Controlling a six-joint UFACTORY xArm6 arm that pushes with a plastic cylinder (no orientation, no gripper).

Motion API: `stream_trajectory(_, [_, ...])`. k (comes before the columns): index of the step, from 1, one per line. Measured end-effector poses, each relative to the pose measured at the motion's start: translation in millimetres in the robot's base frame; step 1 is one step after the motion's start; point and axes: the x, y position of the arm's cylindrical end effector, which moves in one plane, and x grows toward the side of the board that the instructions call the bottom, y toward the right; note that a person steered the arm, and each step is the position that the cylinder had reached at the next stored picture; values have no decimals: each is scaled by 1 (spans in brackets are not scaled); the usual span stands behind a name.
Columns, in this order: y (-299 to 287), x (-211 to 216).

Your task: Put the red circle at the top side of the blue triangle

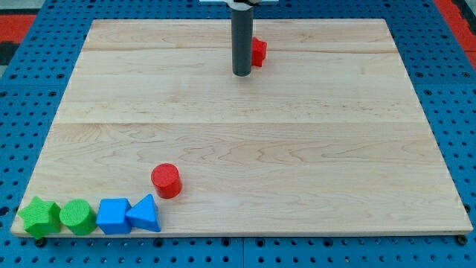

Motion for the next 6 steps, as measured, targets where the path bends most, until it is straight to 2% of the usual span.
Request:
stream_trajectory(1, [35, -15])
stream_trajectory(2, [35, -37])
stream_trajectory(3, [53, -36])
stream_trajectory(4, [77, 80])
stream_trajectory(5, [54, 170])
stream_trajectory(6, [21, 210])
